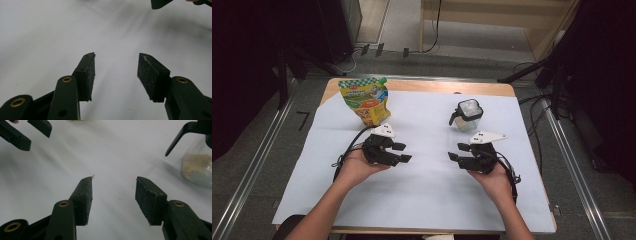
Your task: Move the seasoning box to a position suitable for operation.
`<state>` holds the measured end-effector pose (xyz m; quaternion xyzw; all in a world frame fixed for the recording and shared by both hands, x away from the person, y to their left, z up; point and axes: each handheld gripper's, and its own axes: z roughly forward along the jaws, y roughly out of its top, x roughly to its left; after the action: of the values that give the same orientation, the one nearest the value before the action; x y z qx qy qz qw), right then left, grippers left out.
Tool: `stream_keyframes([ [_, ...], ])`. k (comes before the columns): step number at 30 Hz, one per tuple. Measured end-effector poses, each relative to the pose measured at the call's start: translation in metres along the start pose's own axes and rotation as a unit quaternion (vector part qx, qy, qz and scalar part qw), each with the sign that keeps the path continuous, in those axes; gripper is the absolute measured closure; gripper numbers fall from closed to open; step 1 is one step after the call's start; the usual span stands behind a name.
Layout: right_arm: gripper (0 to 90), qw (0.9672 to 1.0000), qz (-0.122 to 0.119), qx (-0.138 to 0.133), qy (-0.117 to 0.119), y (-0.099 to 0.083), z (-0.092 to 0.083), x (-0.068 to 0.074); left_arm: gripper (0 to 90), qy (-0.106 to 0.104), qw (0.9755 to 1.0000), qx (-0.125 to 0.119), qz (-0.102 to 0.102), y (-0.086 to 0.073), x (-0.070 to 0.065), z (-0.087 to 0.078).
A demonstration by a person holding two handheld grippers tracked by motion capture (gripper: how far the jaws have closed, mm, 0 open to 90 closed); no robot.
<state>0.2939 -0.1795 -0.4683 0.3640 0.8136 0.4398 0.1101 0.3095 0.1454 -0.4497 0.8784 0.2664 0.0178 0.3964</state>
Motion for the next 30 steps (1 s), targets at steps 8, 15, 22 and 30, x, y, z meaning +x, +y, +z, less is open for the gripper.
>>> stream_keyframes([
  [8,52.6,0.9999,0.002,0.001,-0.011,-0.002,-0.003,-0.003,47.6,0.001,1.0,-0.006,0.006,0.002,-0.003,-0.003],
  [15,53.0,0.9998,0.01,-0.009,-0.017,-0.001,-0.008,-0.008,47.4,-0.004,0.9999,-0.006,0.008,0.004,-0.004,-0.004],
  [22,54.4,0.9995,0.016,-0.021,-0.016,-0.002,-0.013,-0.014,46.6,-0.01,0.9999,-0.003,0.007,0.006,-0.003,-0.006],
  [30,52.4,0.9992,0.02,-0.019,-0.027,-0.003,-0.015,-0.019,45.9,-0.015,0.9999,-0.001,0.003,0.007,-0.002,-0.006],
])
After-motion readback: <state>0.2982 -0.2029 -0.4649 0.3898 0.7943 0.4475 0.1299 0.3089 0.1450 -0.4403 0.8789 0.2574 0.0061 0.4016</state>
